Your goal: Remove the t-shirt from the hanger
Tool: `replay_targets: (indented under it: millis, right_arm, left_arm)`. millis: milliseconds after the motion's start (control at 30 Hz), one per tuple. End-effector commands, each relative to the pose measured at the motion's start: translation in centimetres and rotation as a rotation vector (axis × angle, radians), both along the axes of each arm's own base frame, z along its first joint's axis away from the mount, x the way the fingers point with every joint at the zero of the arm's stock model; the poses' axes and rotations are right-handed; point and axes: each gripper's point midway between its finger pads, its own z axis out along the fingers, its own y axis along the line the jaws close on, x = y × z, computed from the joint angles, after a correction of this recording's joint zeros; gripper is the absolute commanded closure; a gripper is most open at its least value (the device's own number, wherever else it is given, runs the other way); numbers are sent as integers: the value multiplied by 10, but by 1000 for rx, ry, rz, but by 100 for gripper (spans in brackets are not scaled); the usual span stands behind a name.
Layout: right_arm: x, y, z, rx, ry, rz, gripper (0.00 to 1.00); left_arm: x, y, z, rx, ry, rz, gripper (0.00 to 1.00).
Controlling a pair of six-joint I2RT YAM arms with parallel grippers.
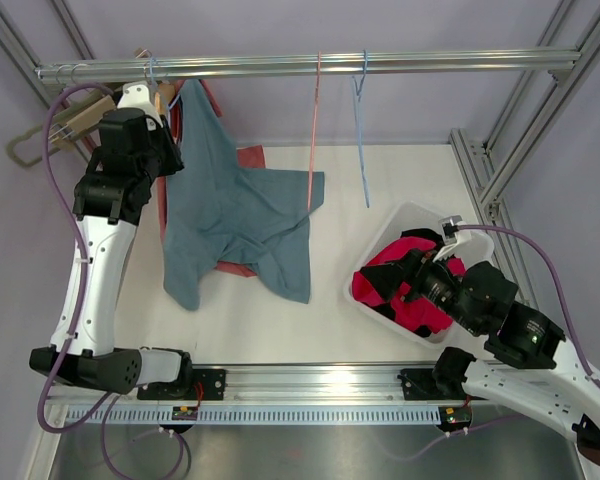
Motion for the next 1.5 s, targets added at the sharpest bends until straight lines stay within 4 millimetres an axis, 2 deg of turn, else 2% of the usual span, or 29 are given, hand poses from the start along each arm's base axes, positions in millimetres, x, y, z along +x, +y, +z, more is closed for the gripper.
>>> replay_targets:
  millis: [0,33,100,200,333,400,500,633,700,800,833,867,900,933,967,1033,1067,1167,1200,1233,1267,1300,1333,1367,1400,1433,1467]
  right_arm:
    - [-1,10,7,29,-22,37,16]
    - [-1,10,8,33,-24,40,16]
    - [-1,11,10,42,-29,43,16]
    - [0,14,10,37,-26,48,16]
    - [2,18,10,29,-25,54,16]
    - [2,21,12,34,-33,65,16]
    - [-1,29,17,31,-52,114,16]
    - [-3,48,19,14,-63,186,15]
    - [-5,56,24,18,-79,204,14]
    - [-1,66,24,-8,-90,182,12]
    - [-6,75,21,-26,-88,210,11]
    - [-8,79,25,-29,-105,214,11]
    - [-6,81,26,-38,-113,199,11]
    - [-13,92,23,-61,-119,229,10]
    - [-14,97,31,-53,-134,233,10]
    - [-14,111,27,-84,-138,238,10]
    - [-18,118,37,-75,-156,253,10]
    - [-23,146,43,-79,-176,284,9]
    - [-22,154,45,-81,-183,281,9]
    - [-21,169,35,-111,-176,286,9]
    - [-24,181,44,-91,-188,290,8]
    - [-23,188,42,-95,-184,281,8]
    - [-24,205,28,-116,-164,293,7]
    - [-27,216,37,-79,-170,302,7]
    - [-36,228,35,-71,-163,325,6]
    - [-41,243,22,-93,-151,340,6]
    - [-48,254,31,-65,-160,353,6]
  left_arm:
    - [15,-6,24,-21,-81,-31,67]
    - [18,-7,24,-22,-79,-29,64]
    - [26,-5,25,-18,-86,-16,64]
    - [37,-4,30,-18,-100,-4,67]
    - [44,-8,40,-46,-121,-11,100]
    - [43,-13,46,-62,-133,-34,100]
    - [36,-20,58,-83,-169,-74,100]
    - [13,-30,95,-111,-299,-151,100]
    - [5,-44,116,-134,-390,-239,100]
    - [-8,-55,125,-167,-422,-302,100]
    - [-11,-57,125,-177,-423,-317,100]
    - [-12,-61,116,-193,-405,-331,100]
    - [-23,-65,124,-216,-440,-358,100]
    - [-27,-67,123,-230,-443,-366,100]
    - [-27,-70,113,-249,-432,-381,100]
    - [-41,-73,114,-295,-439,-390,100]
    - [-42,-76,103,-335,-418,-391,100]
    - [-60,-83,105,-395,-448,-413,100]
    - [-60,-88,89,-437,-418,-411,100]
    - [-71,-89,93,-455,-440,-420,100]
    - [-76,-94,95,-476,-459,-424,100]
    - [-81,-97,94,-514,-459,-425,100]
    - [-91,-100,88,-536,-453,-437,100]
    - [-94,-99,89,-556,-467,-426,100]
    - [-99,-99,89,-589,-468,-415,100]
    - [-102,-100,81,-607,-457,-409,100]
    - [-114,-96,86,-623,-488,-401,100]
